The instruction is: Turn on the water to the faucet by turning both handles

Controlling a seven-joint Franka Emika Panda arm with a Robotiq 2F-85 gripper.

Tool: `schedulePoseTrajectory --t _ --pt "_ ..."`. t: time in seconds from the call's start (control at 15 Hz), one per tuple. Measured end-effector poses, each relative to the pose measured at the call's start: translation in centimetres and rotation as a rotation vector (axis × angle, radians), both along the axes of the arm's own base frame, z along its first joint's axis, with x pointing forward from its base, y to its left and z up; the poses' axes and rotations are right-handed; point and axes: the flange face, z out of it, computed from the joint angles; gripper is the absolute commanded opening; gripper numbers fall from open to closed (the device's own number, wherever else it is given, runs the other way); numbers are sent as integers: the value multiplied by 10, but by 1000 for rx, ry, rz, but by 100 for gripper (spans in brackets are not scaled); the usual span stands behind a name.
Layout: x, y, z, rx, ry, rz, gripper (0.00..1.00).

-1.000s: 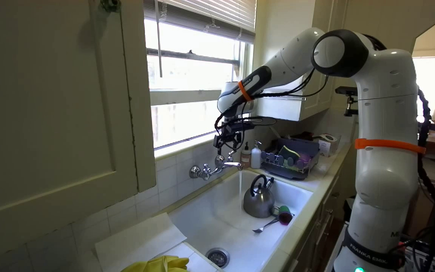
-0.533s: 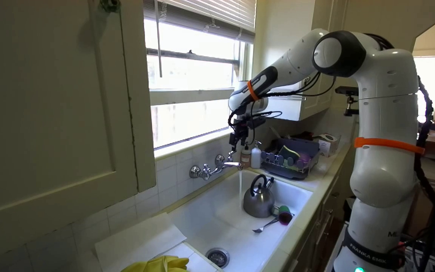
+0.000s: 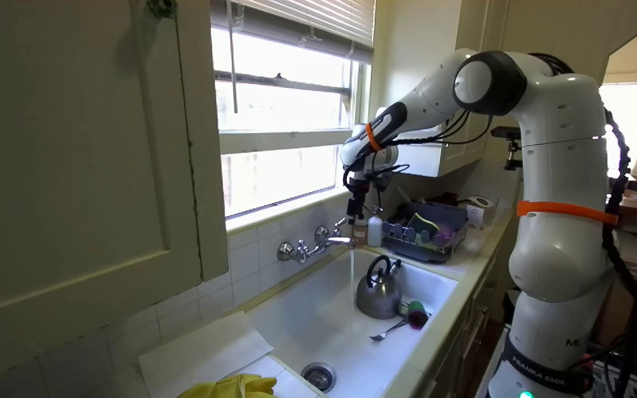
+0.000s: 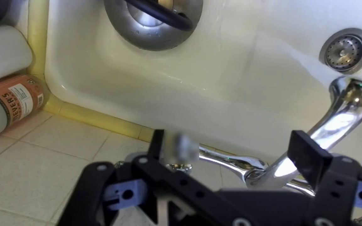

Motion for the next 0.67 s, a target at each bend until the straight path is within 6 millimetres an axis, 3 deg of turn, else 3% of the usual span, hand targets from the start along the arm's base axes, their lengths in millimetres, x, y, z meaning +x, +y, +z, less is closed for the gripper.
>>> schedulePoseTrajectory --t 0.4,0.67 --pt "1 2 1 -14 3 17 100" --pt "9 -4 -2 -41 -26 159 100"
